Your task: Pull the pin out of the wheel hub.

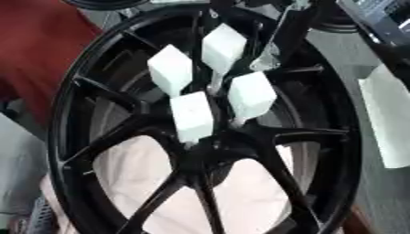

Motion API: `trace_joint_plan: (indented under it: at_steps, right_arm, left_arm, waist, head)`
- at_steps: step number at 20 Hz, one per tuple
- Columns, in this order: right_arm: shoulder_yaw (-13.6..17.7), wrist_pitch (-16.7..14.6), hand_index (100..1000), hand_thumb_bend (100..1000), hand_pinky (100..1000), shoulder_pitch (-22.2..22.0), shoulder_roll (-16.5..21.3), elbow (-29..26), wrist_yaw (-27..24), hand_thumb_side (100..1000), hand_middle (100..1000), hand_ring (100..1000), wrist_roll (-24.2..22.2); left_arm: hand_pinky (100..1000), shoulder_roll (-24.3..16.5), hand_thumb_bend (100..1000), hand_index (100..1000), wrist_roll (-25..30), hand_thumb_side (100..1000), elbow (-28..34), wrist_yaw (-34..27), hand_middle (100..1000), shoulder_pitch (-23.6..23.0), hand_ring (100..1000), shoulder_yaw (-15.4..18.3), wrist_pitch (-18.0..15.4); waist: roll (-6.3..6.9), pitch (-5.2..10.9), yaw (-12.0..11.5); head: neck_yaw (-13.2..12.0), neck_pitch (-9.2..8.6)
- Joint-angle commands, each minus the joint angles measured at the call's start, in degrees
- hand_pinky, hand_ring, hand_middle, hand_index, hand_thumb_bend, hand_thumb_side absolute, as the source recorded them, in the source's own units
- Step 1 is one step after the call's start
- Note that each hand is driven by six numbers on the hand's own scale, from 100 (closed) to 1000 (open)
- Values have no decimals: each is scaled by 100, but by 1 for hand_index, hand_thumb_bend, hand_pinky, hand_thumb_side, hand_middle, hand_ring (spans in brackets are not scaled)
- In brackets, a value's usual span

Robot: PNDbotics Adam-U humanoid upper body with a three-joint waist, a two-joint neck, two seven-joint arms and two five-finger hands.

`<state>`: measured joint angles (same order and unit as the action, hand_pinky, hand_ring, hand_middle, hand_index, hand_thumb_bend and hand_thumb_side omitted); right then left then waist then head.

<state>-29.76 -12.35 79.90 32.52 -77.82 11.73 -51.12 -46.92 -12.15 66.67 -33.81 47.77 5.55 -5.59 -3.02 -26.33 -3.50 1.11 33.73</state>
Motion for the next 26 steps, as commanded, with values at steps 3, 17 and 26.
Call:
trace_joint_plan:
  at_steps: [3,17,26]
  right_arm:
    - [372,142,459,127,819,227,155,-2,-158,100,444,697,48]
    - [1262,529,478,127,819,-435,1578,-681,-717,100,464,699,476]
    - [2393,650,479,116,816,-2229,3045,-1185,-1013,100,464,696,1412]
  left_arm:
    - [816,-272,512,841,-16,792,71,-7,851,21,839,80,-21]
    - [816,-454,531,841,-72,782,8,-24,851,-206,838,138,-57]
    - [817,-620,511,842,-122,788,25,-51,852,-404,840,204,-117]
  waist:
    - [8,257,22]
    - [76,469,412]
    - [212,553,714]
  head:
    - [-38,24]
    - [-287,205]
    - [-524,285]
